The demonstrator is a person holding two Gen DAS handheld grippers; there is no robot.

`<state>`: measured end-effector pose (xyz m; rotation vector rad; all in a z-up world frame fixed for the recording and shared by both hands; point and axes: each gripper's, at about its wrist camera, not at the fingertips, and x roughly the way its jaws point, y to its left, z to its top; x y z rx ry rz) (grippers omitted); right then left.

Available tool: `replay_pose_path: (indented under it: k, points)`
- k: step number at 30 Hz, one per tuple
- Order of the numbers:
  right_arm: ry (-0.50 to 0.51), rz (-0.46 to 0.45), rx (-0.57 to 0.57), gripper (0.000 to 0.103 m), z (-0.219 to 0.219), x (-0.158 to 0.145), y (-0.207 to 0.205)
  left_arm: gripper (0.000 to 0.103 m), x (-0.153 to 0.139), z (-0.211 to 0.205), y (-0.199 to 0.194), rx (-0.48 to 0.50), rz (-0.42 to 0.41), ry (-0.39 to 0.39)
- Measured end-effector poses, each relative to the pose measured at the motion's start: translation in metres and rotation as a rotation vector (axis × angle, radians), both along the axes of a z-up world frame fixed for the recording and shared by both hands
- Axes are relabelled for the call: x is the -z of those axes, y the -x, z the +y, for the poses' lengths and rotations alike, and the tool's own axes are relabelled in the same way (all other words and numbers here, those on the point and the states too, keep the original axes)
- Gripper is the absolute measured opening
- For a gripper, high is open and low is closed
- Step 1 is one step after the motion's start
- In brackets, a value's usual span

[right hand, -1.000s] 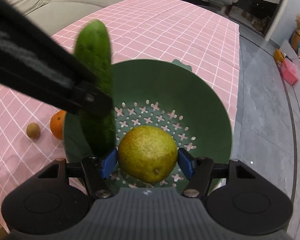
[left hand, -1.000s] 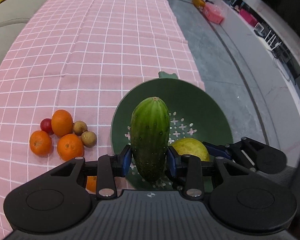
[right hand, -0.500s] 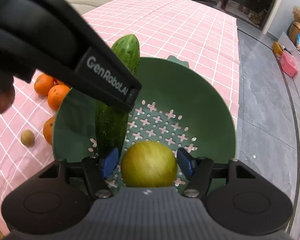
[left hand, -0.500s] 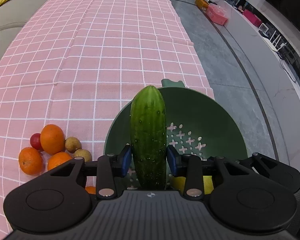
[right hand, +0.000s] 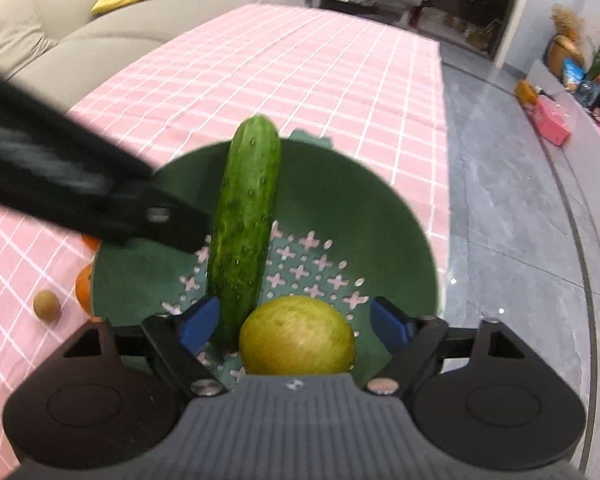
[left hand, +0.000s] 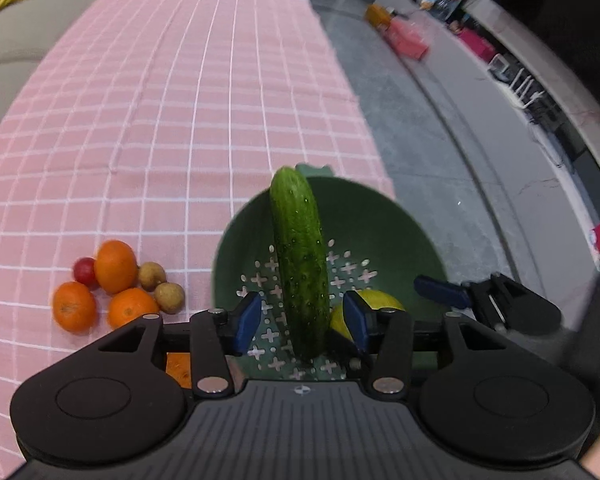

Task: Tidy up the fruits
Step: 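Carry the cucumber and pomelo into the green colander and open both tools, then withdraw both tools from the colander toward the remaining fruit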

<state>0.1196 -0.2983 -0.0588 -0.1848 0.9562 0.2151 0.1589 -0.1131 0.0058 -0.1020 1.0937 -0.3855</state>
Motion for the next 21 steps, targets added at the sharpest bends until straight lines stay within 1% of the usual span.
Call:
replay_pose_path:
  k: [2,4,6,10,13,16,18,21]
  points:
    - [0.002,-0.04,0.028,0.091,-0.001,-0.004,0.004,0.057,-0.013,0.009,0.013,0.007,-0.04,-0.002]
    - [0.001,-0.091,0.06,0.094,-0.002,-0.008,0.008,0.057,-0.025,0.02,0.026,0.0,-0.079,-0.009]
    - [-0.012,-0.138,0.099,0.094,-0.001,-0.013,0.013,0.058,-0.032,0.034,0.04,-0.018,-0.106,-0.012]
    - [-0.126,-0.225,0.136,0.094,0.002,-0.026,0.031,0.058,-0.04,0.063,0.062,-0.08,-0.155,-0.015]
    - [-0.137,-0.287,0.115,0.094,0.017,-0.029,0.043,0.058,-0.04,0.091,0.08,-0.149,-0.188,0.004]
    - [-0.136,-0.327,0.069,0.094,0.039,-0.032,0.057,0.057,-0.034,0.117,0.094,-0.216,-0.167,0.05]
    - [-0.15,-0.352,0.037,0.094,0.052,-0.035,0.068,0.057,-0.028,0.128,0.103,-0.245,-0.163,0.051]
    - [-0.138,-0.393,-0.029,0.09,0.074,-0.038,0.087,0.057,-0.016,0.141,0.11,-0.273,-0.145,0.044]
